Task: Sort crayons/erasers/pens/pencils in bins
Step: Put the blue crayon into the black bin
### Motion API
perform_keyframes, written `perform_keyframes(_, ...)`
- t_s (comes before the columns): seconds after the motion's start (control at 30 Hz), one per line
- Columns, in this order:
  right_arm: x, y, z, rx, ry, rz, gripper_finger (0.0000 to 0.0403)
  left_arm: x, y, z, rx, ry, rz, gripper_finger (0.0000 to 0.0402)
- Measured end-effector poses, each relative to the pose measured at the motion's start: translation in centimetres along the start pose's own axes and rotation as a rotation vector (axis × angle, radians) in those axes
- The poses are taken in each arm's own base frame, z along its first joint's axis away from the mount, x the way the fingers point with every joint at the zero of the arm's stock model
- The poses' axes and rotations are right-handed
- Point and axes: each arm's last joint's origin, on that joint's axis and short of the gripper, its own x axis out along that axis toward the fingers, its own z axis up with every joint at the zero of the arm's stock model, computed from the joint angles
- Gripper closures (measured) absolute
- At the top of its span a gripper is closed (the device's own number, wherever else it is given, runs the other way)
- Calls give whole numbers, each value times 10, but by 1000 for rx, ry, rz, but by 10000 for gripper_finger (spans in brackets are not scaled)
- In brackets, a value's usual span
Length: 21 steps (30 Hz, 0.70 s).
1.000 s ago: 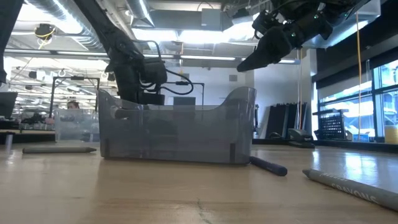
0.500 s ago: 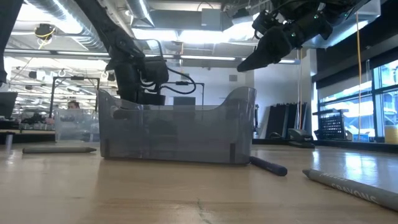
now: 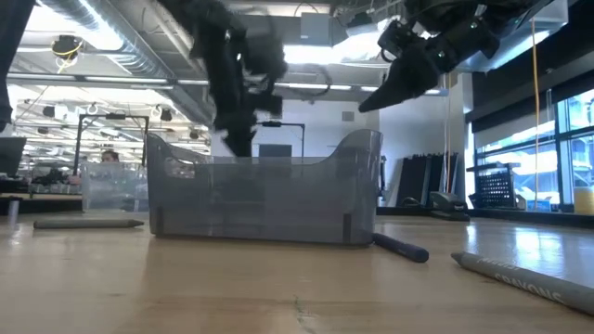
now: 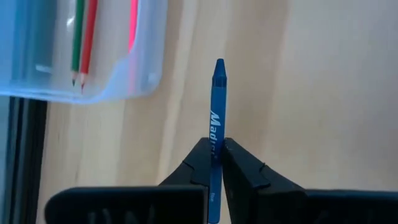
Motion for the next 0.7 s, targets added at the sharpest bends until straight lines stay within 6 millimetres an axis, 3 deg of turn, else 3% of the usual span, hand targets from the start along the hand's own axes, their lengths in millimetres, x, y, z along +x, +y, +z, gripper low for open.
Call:
perform_keyframes(0.13,-5,-3,-4,-32,76,-120,232,-29,-23,22,-57,-42,-54,384)
perform_keyframes(0.3,-11,-7,-4,-46,121,-260,232,-50,-71,37,-49,-130,-227,381)
perform_keyframes(0.57,-19,-8,-1,-22,93,-282,232,-69,-141,32,4,-159,-317,387)
perform_keyframes(0.7,-21,-8,0,24,74,-276,232,-58,-176,30,67,-147,-344,386)
